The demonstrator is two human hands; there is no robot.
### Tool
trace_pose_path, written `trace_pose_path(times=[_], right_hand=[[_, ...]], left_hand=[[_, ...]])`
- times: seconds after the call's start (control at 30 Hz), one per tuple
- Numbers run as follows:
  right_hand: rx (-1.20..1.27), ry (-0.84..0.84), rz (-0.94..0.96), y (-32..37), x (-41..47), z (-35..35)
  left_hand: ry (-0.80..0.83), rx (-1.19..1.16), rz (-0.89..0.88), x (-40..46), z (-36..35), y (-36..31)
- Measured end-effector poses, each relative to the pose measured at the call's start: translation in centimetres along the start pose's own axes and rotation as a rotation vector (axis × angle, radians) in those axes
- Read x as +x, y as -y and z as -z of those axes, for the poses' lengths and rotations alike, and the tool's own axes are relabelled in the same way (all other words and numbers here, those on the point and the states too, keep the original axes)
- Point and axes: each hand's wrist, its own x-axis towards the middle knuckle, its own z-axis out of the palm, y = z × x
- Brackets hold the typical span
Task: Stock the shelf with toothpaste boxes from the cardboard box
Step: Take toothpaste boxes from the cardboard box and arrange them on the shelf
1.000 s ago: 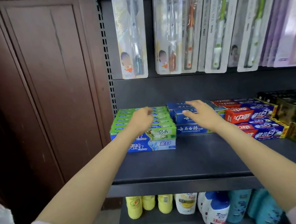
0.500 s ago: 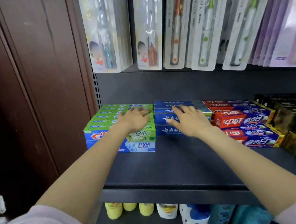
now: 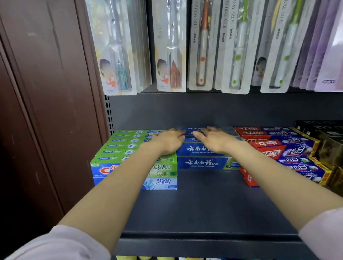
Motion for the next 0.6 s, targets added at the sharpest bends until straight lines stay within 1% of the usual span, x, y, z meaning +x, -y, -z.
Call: trace_pose_path(times=[0.07,0.13,0.2,0.27,0.33,0.43,0.6], right_hand=[[0.029,-0.028,0.043,-0.3,-0.7,0.2],[-0.008,-0.084,0.109,-1.3,-1.9,0.5],[-0.184,-0.143,0.154,-2.4,-3.0,0.6],[-0.308,-0.146,0.145,-3.4,-3.1,0.3],[-0.27,-0.144,0.107,-3.9,-2.9,-0.1],[-0.198,-0.155,0.082,-4.0,-2.5,-0.4],[-0.204,-0.209,0.133,-4.1,-3.5,0.2]], left_hand=[[-0.043,0.015,-0.009,0.1,-0.1,-0.2],[-0.13,0.053,-0.046,-0.3,0.0,-0.7],[-0.155,0.101,-0.111,-0.9,0.2,-1.4],[-0.103,0.239,-0.165,-1.2,0.1,-1.9],[-0.063,0.34,-0.169,-0.9,-0.3,-2.4],[-0.096,0.335,-0.106,-0.1,-0.4,-3.0],[-0.149,0.344,-0.076,-0.3,-0.9,-4.0]])
